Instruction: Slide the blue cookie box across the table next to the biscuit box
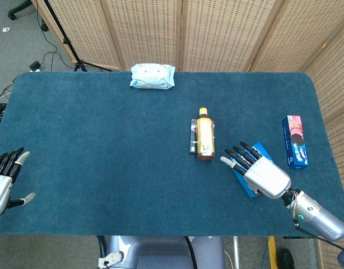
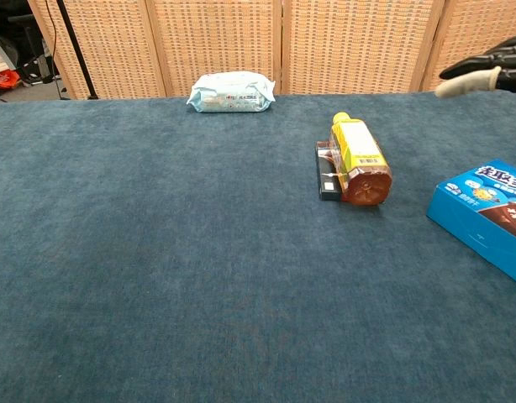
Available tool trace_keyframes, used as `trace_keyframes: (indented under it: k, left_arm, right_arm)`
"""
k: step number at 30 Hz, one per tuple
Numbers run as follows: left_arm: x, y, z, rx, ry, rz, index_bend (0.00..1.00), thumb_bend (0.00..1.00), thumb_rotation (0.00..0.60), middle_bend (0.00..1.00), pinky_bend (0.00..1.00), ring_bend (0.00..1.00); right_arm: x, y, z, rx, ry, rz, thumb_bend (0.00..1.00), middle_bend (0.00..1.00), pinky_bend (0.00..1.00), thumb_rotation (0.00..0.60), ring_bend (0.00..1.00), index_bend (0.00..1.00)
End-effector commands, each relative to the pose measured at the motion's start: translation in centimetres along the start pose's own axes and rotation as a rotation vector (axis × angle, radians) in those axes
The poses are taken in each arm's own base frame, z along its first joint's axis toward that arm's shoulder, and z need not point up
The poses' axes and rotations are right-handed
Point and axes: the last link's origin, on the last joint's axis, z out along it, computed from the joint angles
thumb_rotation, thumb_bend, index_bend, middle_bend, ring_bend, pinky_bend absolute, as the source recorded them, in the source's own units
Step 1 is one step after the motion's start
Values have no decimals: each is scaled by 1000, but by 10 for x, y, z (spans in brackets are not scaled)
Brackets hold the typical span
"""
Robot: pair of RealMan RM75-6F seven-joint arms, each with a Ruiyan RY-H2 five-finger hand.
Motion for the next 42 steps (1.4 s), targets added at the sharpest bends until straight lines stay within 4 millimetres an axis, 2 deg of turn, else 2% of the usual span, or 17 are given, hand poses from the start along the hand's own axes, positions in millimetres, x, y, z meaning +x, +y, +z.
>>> trace_keyframes:
  k: [1, 3, 5, 19, 31, 37, 42]
  left_arm:
    - [0, 0, 0, 2, 4, 2, 0, 0, 600, 0, 0, 0]
    - [1, 0, 0, 2, 5, 5, 0, 0, 600, 0, 0, 0]
    - [0, 1, 0, -3, 5, 3, 0, 0, 600, 0, 0, 0]
    - [0, 1, 0, -7, 2, -4, 0, 0, 600, 0, 0, 0]
    - [0, 1, -1, -9, 12, -5, 0, 0, 600, 0, 0, 0]
    - [1, 1, -1, -7, 13, -7, 0, 0, 600, 0, 0, 0]
    - [1, 1, -1, -9, 12, -6, 0, 0, 600, 0, 0, 0]
  right_arm:
    - [-22, 8, -17, -46, -10, 53, 0, 0, 0, 600, 0, 0]
    - [-32, 10, -22, -64, -16, 70, 0, 0, 0, 600, 0, 0]
    - [-49, 11, -33, -98, -42, 106, 0, 0, 0, 600, 0, 0]
    - [-82, 11, -53, -132, -94, 152, 0, 0, 0, 600, 0, 0]
    - [-103, 16, -41, -167, -105, 169, 0, 0, 0, 600, 0, 0]
    - [-105, 15, -37, -167, -107, 185, 0, 0, 0, 600, 0, 0]
    - [-106, 17, -27, -184, -75, 209, 0, 0, 0, 600, 0, 0]
